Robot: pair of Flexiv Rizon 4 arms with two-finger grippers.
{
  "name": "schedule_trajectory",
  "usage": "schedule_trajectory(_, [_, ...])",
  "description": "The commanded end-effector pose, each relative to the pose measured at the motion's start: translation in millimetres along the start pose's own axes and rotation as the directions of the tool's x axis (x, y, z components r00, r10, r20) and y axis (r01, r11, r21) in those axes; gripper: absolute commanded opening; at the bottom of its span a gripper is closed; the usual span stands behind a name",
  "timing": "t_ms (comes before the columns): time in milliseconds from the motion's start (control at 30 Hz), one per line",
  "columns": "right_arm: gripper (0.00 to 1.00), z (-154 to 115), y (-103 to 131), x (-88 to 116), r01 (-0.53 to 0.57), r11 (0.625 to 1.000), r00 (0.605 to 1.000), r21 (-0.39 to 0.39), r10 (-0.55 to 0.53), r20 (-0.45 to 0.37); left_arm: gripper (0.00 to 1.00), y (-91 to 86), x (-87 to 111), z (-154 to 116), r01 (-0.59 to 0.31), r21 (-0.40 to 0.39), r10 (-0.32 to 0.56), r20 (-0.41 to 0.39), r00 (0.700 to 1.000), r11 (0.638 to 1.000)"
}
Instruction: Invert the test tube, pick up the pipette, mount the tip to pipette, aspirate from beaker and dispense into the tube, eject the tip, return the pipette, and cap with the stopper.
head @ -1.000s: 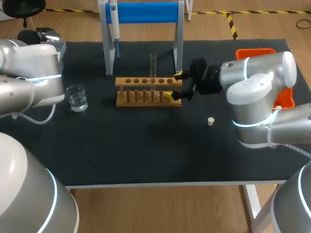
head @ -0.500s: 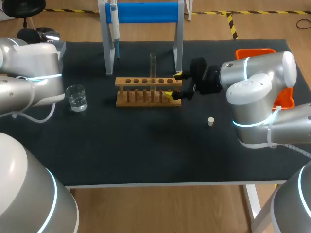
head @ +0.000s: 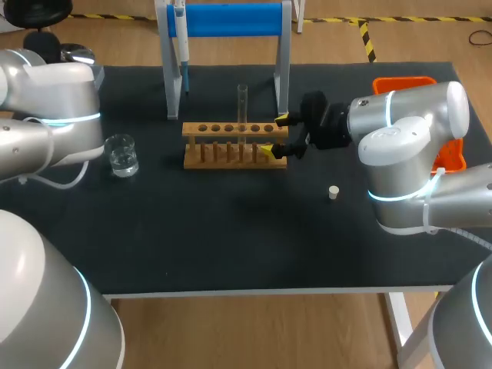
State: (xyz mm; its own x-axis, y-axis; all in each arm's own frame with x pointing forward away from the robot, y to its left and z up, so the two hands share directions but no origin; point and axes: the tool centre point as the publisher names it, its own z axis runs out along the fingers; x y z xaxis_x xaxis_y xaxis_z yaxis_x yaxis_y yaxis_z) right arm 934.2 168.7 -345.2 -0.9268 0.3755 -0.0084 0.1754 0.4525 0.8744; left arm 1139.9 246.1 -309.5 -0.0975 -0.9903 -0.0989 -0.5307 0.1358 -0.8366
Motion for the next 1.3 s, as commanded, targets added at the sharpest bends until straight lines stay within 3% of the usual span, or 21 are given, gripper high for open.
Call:
schedule_trajectory(33, [1.00,-0.2,-0.3,0.0,0.000,1.000,1.000,0.000,0.000,0.000,0.00,-5.2,2.8,-15.3,0.002,0.028,-0.002,0.015,1.000,1.000])
schedule_trajectory(233, [1.00,-0.2,-0.3,0.0,0.000,1.000,1.000,0.000,0.000,0.000,0.00,-19.8,9.0,-38.9,-0.018,0.077,0.017,0.014,1.000,0.997])
schedule_trajectory(367, [1.00,-0.2,-0.3,0.0,0.000,1.000,1.000,0.000,0.000,0.000,0.00,-29.8,26.4,-66.6,-0.085,0.111,0.096,-0.096,0.991,0.990])
schedule_trajectory(433, [1.00,-0.2,-0.3,0.0,0.000,1.000,1.000,0.000,0.000,0.000,0.00,-33.0,42.6,-88.8,-0.150,0.135,0.173,-0.187,0.967,0.980])
schedule_trajectory(567, [1.00,-0.2,-0.3,0.0,0.000,1.000,1.000,0.000,0.000,0.000,0.00,-28.5,73.8,-129.0,-0.269,0.170,0.311,-0.321,0.895,0.948])
schedule_trajectory(633, [1.00,-0.2,-0.3,0.0,0.000,1.000,1.000,0.000,0.000,0.000,0.00,-23.1,91.3,-156.6,-0.302,0.208,0.363,-0.407,0.839,0.930])
schedule_trajectory(700, [1.00,-0.2,-0.3,0.0,0.000,1.000,1.000,0.000,0.000,0.000,0.00,-16.7,110.6,-182.4,-0.350,0.243,0.426,-0.500,0.754,0.905])
schedule_trajectory(767, [1.00,-0.2,-0.3,0.0,0.000,1.000,1.000,0.000,0.000,0.000,0.00,-9.0,130.1,-205.5,-0.402,0.291,0.493,-0.592,0.638,0.868])
schedule_trajectory(1300, [1.00,-0.2,-0.3,0.0,0.000,1.000,1.000,0.000,0.000,0.000,0.00,-9.0,130.1,-205.5,-0.402,0.291,0.493,-0.592,0.638,0.868])
